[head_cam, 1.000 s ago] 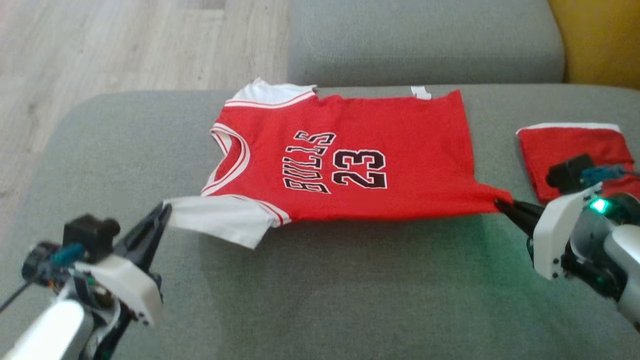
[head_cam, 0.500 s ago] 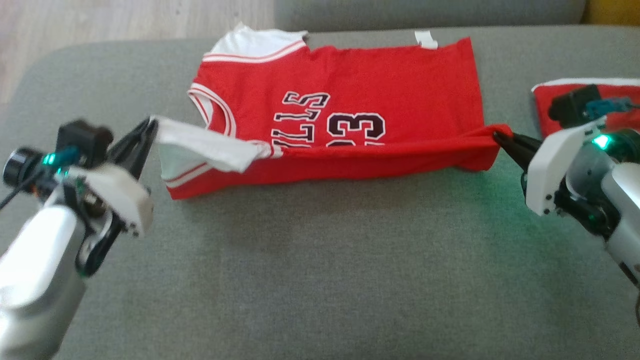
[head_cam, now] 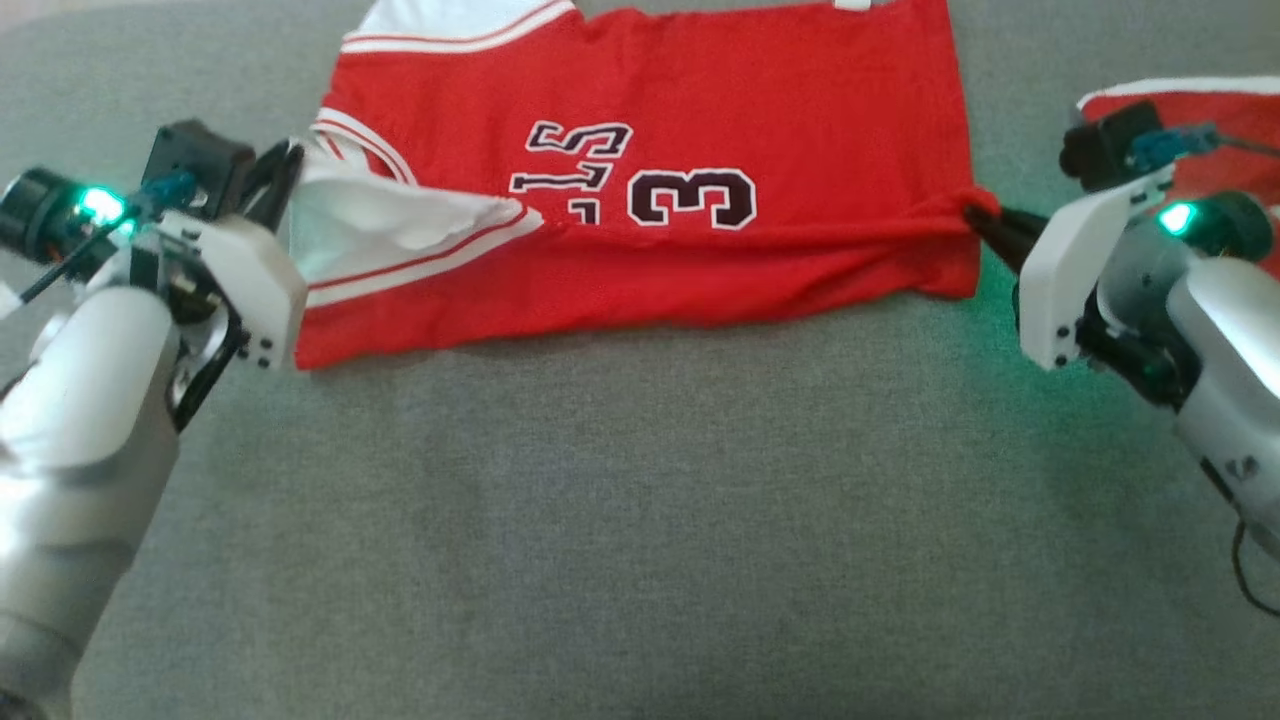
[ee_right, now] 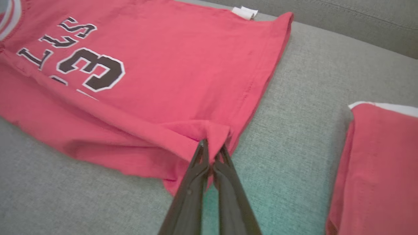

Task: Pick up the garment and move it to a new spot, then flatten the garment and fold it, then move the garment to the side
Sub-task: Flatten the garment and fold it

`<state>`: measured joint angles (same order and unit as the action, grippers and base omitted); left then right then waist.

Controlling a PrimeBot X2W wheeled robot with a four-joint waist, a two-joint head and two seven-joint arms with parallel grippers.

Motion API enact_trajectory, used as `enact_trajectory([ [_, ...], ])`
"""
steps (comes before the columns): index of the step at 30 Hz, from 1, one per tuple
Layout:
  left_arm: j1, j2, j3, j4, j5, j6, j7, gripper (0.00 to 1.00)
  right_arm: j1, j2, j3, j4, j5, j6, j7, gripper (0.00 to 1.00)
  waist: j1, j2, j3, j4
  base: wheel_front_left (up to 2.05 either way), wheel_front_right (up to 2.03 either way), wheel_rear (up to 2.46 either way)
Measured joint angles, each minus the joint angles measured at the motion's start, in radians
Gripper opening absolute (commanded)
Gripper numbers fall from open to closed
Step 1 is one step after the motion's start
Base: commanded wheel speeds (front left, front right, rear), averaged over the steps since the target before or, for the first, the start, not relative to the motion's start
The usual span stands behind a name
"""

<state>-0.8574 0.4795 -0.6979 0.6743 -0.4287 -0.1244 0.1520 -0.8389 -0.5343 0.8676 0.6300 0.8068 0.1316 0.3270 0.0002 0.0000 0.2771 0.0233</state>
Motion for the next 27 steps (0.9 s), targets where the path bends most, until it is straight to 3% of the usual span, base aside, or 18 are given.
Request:
enact_trajectory([
  [1, -0.049, -0.025, -0.014, 0.063, 0.024, 0.001, -0.060, 1.00, -0.031, 0.019, -0.010, 0.046, -0.021, 0.000, -0.024, 1.00, 0.0000, 0.0000, 0.022, -0.006, 0.00, 0.00, 0.00],
  [7, -0.143, -0.086, 0.056, 0.163, 0.032, 0.114, -0.311, 1.00, -0.075, 0.062, -0.087, 0.115, -0.035, 0.000, -0.178, 1.00, 0.0000, 0.0000, 0.033, -0.010, 0.00, 0.00, 0.00],
  [10, -0.150, -0.122, 0.111, 0.169, 0.001, 0.154, -0.388, 1.00, -0.078, 0.085, -0.158, 0.144, -0.034, 0.000, -0.292, 1.00, -0.0003, 0.0000, 0.014, -0.009, 0.00, 0.00, 0.00],
  [13, -0.138, -0.146, 0.157, 0.138, -0.019, 0.172, -0.404, 1.00, -0.075, 0.110, -0.224, 0.160, -0.034, 0.000, -0.410, 1.00, -0.0002, 0.0000, -0.013, -0.005, 0.00, 0.00, 0.00],
  [17, -0.058, -0.163, 0.226, -0.014, -0.014, 0.198, -0.409, 1.00, -0.052, 0.149, -0.316, 0.167, -0.054, 0.000, -0.536, 1.00, -0.0003, 0.0000, -0.055, 0.002, 0.00, 0.00, 0.00],
  [23, 0.177, -0.212, 0.285, -0.136, 0.007, 0.231, -0.409, 1.00, 0.083, 0.215, -0.482, 0.153, -0.189, 0.000, -0.575, 1.00, -0.0003, 0.0000, -0.122, 0.018, 0.00, 0.00, 0.00],
  [27, 0.308, -0.242, 0.311, -0.181, 0.018, 0.240, -0.409, 1.00, 0.223, 0.280, -0.648, 0.049, -0.329, 0.000, -0.578, 1.00, -0.0004, 0.0000, -0.162, 0.030, 0.00, 0.00, 0.00],
])
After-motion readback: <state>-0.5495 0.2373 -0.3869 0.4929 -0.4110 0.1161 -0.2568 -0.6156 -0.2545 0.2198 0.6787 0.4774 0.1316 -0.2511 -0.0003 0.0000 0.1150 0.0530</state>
